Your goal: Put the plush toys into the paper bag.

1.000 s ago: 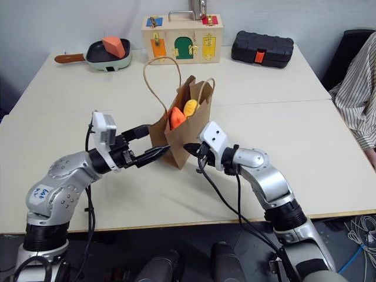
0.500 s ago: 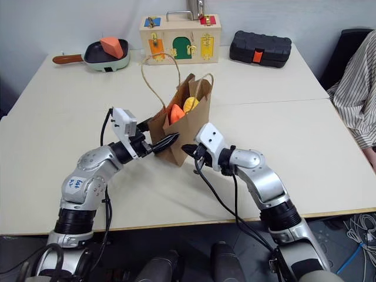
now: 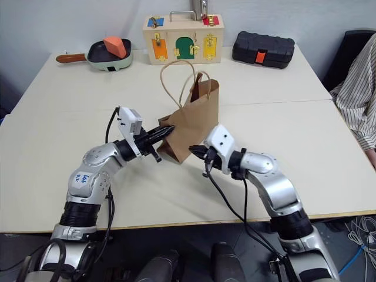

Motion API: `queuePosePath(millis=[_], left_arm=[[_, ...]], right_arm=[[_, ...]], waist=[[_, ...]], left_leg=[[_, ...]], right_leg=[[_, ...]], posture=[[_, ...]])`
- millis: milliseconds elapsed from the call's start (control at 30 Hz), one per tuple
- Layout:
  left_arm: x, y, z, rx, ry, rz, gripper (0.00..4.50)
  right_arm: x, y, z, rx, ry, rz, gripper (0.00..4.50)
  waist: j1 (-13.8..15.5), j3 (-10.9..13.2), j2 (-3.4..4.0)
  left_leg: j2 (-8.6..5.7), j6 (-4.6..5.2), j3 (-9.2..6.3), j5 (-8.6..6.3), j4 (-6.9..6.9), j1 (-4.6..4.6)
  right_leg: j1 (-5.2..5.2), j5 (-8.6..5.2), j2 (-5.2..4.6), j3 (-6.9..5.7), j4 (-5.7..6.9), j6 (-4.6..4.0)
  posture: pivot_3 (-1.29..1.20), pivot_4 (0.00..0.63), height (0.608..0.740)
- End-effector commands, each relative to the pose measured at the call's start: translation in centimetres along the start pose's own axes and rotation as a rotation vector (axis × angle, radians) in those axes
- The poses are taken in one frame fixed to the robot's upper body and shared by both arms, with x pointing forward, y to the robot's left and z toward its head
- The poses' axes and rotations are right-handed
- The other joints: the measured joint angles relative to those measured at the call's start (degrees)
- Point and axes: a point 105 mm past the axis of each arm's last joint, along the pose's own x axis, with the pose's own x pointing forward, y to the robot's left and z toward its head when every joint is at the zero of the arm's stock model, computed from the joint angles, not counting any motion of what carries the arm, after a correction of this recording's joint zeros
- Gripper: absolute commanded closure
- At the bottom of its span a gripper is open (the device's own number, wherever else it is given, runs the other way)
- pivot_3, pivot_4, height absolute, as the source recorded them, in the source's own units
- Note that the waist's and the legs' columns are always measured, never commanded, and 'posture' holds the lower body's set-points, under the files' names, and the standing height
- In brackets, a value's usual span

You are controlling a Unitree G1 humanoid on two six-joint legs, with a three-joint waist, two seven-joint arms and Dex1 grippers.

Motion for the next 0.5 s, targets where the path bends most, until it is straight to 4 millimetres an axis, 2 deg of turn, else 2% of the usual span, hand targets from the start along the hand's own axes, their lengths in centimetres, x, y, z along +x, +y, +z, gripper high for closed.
queuePosePath(millis=[33, 100, 200, 333, 433, 467, 500], left_arm=[[-0.4, -1.3, 3.2, 0.019, -0.084, -0.213, 4.49], [-0.8, -2.3, 4.2, 0.007, -0.085, -0.36, 4.5], [-1.5, -3.7, 4.4, 0.035, -0.013, -0.589, 4.5], [-0.4, -3.3, 3.7, 0.094, 0.051, -0.703, 4.5], [1.3, -3.4, 2.6, 0.115, 0.069, -0.766, 4.5], [1.8, -3.4, 1.9, 0.119, 0.088, -0.781, 4.5], [2.2, -3.2, 1.1, 0.135, 0.107, -0.781, 4.5]], right_arm=[[-4.5, -0.6, 3.4, -0.051, -0.076, -0.045, 4.32], [-7.2, -0.1, 4.5, -0.036, -0.077, -0.033, 3.91], [-11.5, 2.2, 6.6, -0.022, -0.055, 0.05, 2.92], [-15.8, 4.7, 7.9, 0.039, 0.033, 0.09, 1.51], [-17.8, 5.7, 8.0, 0.079, 0.094, 0.049, 0.39], [-18.2, 5.7, 7.9, 0.082, 0.108, 0.018, 0.13], [-18.5, 5.7, 7.7, 0.083, 0.121, -0.009, 0.06]], waist=[[0.3, 0.0, 0.0], [0.5, 0.0, -0.01], [1.1, 0.0, -0.01], [1.6, 0.0, -0.06], [2.6, 0.1, -0.18], [2.8, 0.1, -0.21], [2.9, 0.1, -0.22]], left_leg=[[0.01, 0.0, -0.02, 0.0, 0.0, -0.02], [0.02, 0.0, -0.02, 0.0, 0.0, -0.05], [0.05, 0.01, -0.02, -0.01, -0.04, -0.01], [0.04, 0.03, -0.02, -0.01, -0.03, 0.06], [0.02, 0.07, 0.02, -0.02, 0.04, 0.05], [0.02, 0.09, 0.03, -0.03, 0.04, 0.05], [0.0, 0.11, 0.06, -0.04, 0.05, 0.05]], right_leg=[[-0.01, 0.0, 0.0, -0.01, -0.01, 0.0], [-0.01, 0.0, 0.0, -0.01, -0.03, 0.0], [0.04, 0.0, 0.02, -0.01, -0.07, 0.0], [0.16, 0.0, 0.01, -0.01, -0.08, 0.0], [0.2, 0.02, 0.01, 0.0, -0.08, 0.03], [0.21, 0.03, 0.01, 0.01, -0.07, 0.04], [0.2, 0.04, 0.01, 0.03, -0.08, 0.06]], posture=[[0.0, 0.15, 0.74], [0.0, 0.15, 0.74], [0.0, 0.15, 0.74], [0.0, 0.15, 0.74], [0.0, 0.15, 0.74], [0.0, 0.15, 0.74], [0.0, 0.15, 0.74]])
